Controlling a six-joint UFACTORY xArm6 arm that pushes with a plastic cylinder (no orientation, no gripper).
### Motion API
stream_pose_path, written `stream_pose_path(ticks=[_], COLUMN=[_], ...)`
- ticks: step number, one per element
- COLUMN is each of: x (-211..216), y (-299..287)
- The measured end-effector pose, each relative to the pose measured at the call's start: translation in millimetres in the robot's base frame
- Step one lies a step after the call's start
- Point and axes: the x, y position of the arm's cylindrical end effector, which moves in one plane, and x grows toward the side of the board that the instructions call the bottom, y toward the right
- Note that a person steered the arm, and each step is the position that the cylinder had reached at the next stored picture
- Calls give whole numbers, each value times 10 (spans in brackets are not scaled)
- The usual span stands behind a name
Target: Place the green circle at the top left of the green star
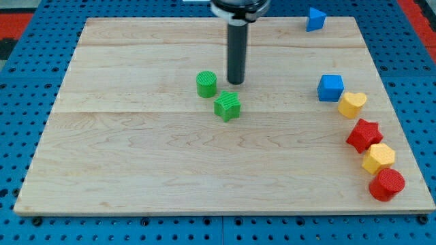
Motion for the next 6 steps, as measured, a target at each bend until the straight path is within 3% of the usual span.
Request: stream_pose_path(ticks=[1,2,3,4,6], x=[-75,-95,372,457,65], y=[-422,-1464,-1701,-1158,-828])
